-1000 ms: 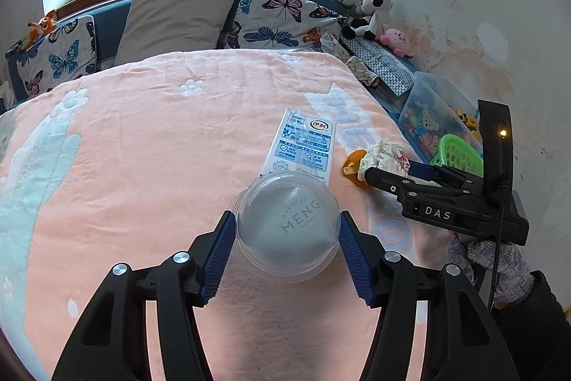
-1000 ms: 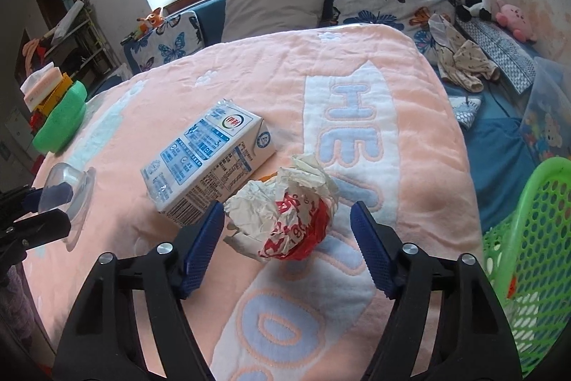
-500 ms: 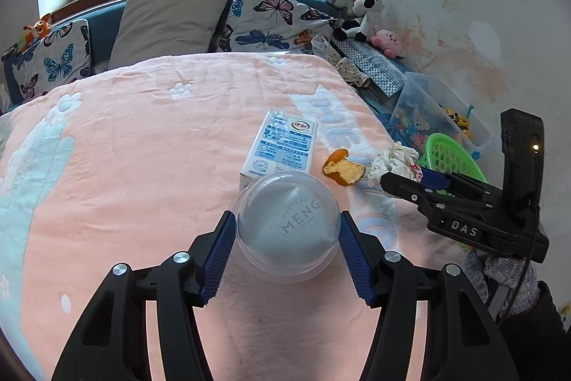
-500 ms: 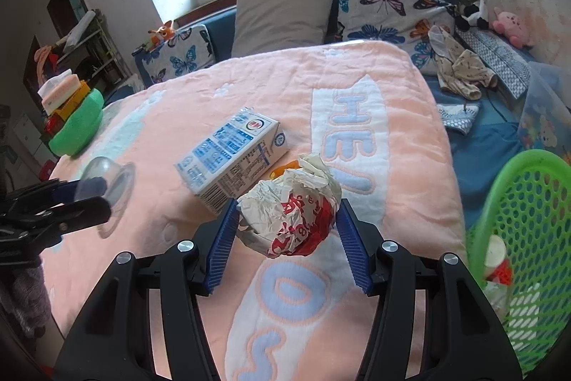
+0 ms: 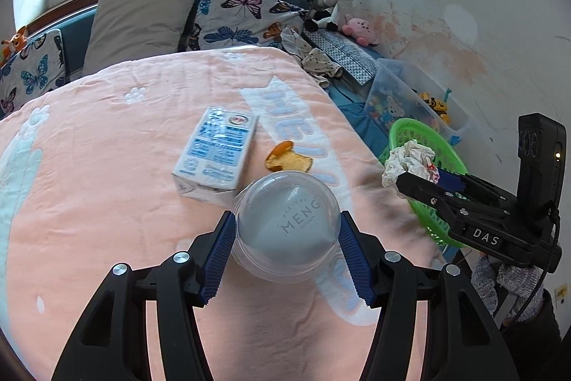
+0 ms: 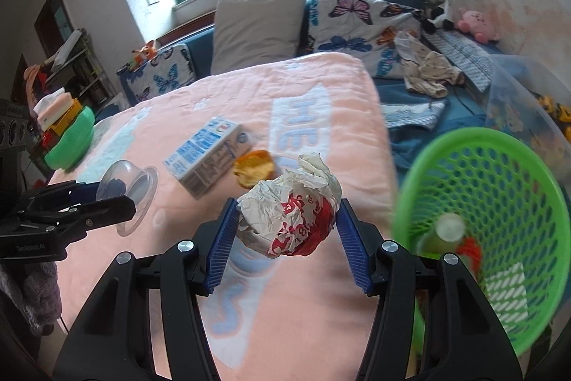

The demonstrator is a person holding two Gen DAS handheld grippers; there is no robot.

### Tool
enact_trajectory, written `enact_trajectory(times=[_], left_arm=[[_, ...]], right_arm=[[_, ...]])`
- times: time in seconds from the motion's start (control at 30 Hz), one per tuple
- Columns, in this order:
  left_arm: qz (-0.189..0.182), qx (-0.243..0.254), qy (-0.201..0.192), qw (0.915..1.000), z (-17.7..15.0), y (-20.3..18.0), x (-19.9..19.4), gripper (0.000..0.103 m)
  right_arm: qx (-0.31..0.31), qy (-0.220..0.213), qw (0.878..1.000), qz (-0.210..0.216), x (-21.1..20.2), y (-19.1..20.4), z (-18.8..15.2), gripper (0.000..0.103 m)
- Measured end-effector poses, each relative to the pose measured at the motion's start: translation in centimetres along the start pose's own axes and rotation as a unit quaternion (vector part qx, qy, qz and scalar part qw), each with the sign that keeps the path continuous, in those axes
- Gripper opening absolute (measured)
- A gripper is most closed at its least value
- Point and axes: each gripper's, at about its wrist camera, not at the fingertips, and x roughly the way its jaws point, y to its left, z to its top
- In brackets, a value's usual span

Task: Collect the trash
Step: 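Carry the wrapper and the round container into the green basket and open both tools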

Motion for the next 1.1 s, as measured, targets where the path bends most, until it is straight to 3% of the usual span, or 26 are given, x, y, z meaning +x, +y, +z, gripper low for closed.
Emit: enact_trajectory(times=[0.8,1.0,1.1], left_arm=[[-0.061,0.08,0.026,0.9946,3.3,-12.4,5.2,0.057],[-0.069,0.101,0.033,0.9919,4.0,-15.2,6.6,0.057],[-0.074,0.106,0.038,0.9909,4.1,-16.2,7.5,0.057]], right_arm=[[0.101,-0.014,0.987,-0.122,-6.8,-13.2,-4.1,0.061],[0.124,-0.016,0.983,-0.137,-7.6,-15.3,-5.1,0.073],[0.133,-0.021,0.981,-0.141,-8.2,-16.0,-5.5,0.073]])
